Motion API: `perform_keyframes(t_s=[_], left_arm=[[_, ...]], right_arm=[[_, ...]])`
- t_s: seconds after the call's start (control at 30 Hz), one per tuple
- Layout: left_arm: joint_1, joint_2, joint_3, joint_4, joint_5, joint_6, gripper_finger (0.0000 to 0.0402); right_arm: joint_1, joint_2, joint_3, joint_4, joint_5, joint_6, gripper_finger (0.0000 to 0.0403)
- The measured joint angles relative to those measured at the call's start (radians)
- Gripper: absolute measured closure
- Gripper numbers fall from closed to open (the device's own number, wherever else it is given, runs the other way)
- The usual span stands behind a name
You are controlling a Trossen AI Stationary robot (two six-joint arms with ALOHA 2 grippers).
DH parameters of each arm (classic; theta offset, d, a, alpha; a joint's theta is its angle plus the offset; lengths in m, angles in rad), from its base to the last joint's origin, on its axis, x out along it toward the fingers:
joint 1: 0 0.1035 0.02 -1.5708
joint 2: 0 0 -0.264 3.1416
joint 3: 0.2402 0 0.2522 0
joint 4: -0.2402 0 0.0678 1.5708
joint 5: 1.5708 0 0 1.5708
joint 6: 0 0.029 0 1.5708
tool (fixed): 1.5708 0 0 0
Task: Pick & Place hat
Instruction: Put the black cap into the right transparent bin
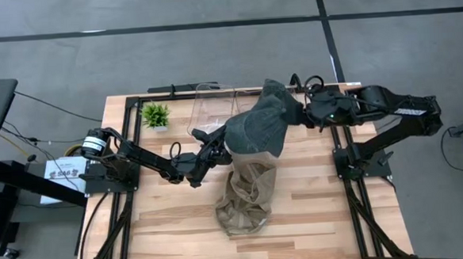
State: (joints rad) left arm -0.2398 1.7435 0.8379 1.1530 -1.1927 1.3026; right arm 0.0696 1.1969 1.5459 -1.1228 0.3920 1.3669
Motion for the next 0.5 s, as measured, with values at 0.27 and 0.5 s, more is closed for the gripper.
perform_keyframes(t_s=[0.27, 0.5], left_arm=[[0.0, 0.0, 0.0, 0.0, 0.0, -0.002, 0.0385], [0.0, 0.0, 0.0, 0.0, 0.0, -0.004, 0.0385]], right_arm=[[-0.04, 0.0, 0.0, -0.05, 0.0, 0.05, 0.0184], [-0.039, 0.0, 0.0, 0.018, 0.0, 0.049, 0.0186]])
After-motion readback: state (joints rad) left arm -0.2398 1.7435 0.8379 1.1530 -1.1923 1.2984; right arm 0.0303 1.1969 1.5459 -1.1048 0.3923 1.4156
